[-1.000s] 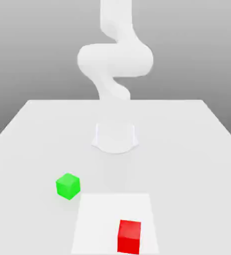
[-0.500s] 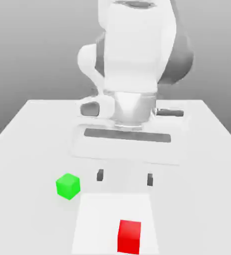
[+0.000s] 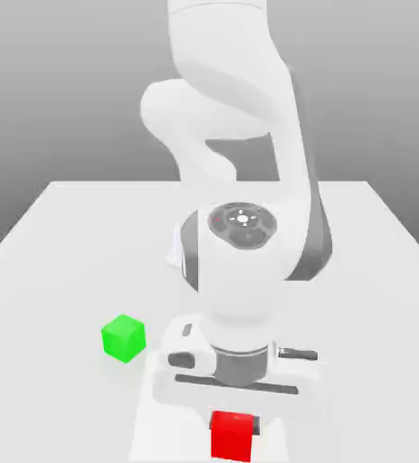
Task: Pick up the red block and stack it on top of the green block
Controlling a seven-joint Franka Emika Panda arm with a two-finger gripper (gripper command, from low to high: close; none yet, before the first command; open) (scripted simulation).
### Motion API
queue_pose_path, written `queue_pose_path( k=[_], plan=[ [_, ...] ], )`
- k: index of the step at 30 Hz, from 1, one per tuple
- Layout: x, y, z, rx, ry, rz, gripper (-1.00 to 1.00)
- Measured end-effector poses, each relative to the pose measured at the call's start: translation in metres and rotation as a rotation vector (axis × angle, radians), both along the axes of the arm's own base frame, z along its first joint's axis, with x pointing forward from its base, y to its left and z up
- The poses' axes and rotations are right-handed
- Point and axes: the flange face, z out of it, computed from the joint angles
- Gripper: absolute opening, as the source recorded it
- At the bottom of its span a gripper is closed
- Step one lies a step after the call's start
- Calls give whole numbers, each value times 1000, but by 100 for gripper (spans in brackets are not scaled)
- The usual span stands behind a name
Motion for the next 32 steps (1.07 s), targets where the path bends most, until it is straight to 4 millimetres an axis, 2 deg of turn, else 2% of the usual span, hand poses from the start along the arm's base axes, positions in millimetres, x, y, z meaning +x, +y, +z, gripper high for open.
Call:
queue_pose_path(
  k=[2, 6, 9, 13, 17, 21, 23, 29, 30, 32],
  plan=[
    [1, 0, 12, 0, 0, -1, -100],
    [-1, -3, 58, -3, 1, -3, -100],
    [-26, -49, 76, -40, 2, -59, -100],
    [-78, -126, 92, -69, 8, -198, -100],
    [-131, -153, 101, -58, 8, -253, -100],
    [-184, -172, 101, -12, 3, -330, -100],
    [-190, -173, 89, 0, 1, -341, -100],
    [-193, -174, 45, 4, 1, -345, -100],
    [-193, -173, 38, 2, 1, -343, 100],
    [-193, -173, 38, 2, 1, -343, 100]
  ],
)
